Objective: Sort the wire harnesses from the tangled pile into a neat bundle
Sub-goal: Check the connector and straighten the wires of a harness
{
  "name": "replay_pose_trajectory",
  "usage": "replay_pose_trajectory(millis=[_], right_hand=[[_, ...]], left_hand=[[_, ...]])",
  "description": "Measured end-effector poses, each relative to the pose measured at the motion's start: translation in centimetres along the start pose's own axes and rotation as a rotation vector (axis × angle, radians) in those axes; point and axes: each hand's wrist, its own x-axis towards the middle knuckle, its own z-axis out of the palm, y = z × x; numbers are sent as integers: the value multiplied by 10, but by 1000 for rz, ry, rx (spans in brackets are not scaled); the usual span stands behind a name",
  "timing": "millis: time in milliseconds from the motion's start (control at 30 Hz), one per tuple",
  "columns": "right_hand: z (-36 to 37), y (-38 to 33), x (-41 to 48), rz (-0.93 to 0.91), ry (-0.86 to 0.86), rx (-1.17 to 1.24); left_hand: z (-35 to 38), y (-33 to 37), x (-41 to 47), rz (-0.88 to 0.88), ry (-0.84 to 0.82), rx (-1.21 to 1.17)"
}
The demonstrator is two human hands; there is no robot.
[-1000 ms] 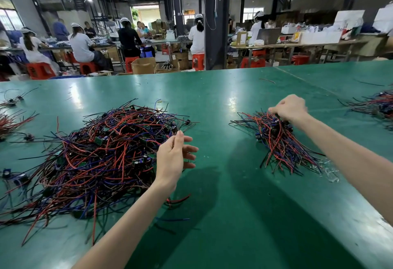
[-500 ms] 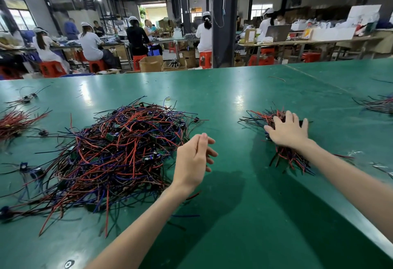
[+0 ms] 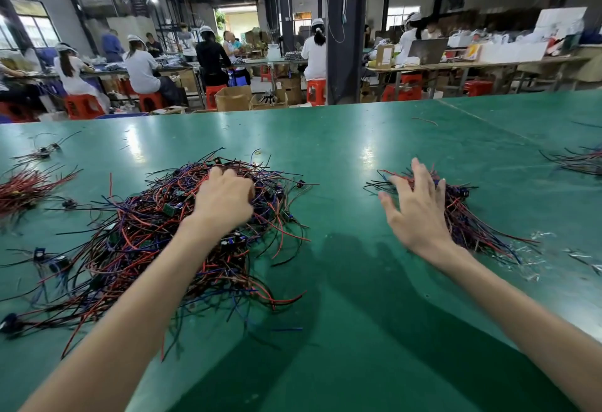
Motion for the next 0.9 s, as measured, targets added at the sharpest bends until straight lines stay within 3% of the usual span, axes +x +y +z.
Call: replay_pose_trajectory(millis=[133,300,400,533,667,767,900], right_hand=[[3,-9,-14,-79,-14,72],[7,-15,-27,-133,-62,141],[10,-17,-33,-161,-104,175],[13,-20,-38,-187,-129,192],[14,-21,-41,-210,-141,206],[13,-22,-41,-215,-133,227],[13,-21,-42,-226,-122,238]], left_hand=[[6,-26,4,24,-13,79],[10,-34,5,10,155,-143],[4,-41,11,2,119,-218],[6,-37,11,118,-81,3],[16,-33,10,159,34,164],[19,-33,9,158,96,77],[17,-37,7,135,186,-214]])
